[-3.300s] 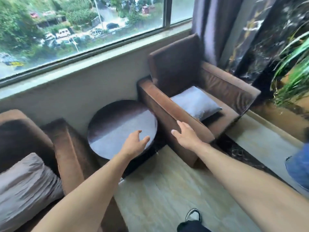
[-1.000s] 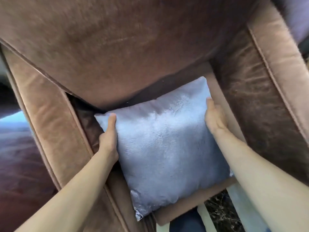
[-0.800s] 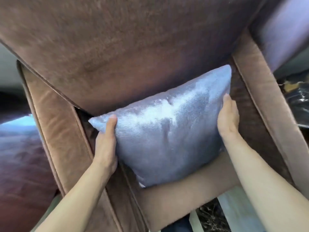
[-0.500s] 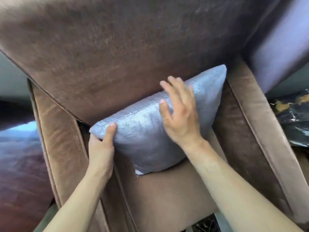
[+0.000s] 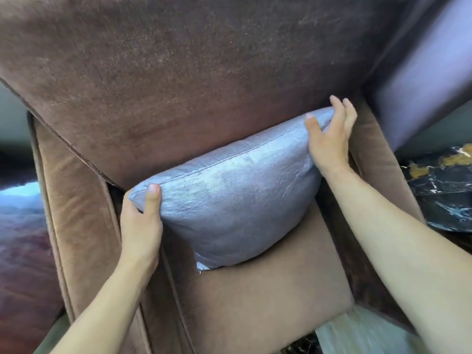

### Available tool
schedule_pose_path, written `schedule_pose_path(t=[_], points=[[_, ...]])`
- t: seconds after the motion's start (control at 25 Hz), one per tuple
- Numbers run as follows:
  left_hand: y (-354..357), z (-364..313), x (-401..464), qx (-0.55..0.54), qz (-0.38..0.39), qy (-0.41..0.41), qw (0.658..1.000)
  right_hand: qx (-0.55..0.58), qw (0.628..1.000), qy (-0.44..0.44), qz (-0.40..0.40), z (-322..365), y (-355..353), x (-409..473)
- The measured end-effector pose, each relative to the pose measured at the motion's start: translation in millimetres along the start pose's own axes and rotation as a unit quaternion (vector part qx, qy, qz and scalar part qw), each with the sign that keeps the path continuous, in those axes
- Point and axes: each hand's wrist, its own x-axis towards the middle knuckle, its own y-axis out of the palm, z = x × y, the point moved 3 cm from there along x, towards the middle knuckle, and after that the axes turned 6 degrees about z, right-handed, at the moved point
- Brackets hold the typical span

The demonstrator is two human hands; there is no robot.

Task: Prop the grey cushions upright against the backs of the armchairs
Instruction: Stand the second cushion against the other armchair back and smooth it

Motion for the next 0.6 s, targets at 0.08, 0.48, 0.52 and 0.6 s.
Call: schedule_pose_path(t=[0.08, 0.48, 0.52, 0.6], points=[[-6, 4, -6, 0.018, 0.012, 0.015, 1.000, 0.220, 0.969, 0.112, -0.001, -1, 5, 6], [4, -42, 10, 0.131, -0.152, 0.041, 0.979, 0.049, 0.972, 0.184, -0.136, 15, -11, -6], [12, -56, 5, 0.182, -0.132, 0.134, 0.965, -0.011, 0.986, 0.087, -0.142, 31, 0, -23], [47, -70, -8, 0.344, -0.015, 0.335, 0.877, -0.106, 0.981, -0.154, -0.049, 66, 40, -70]])
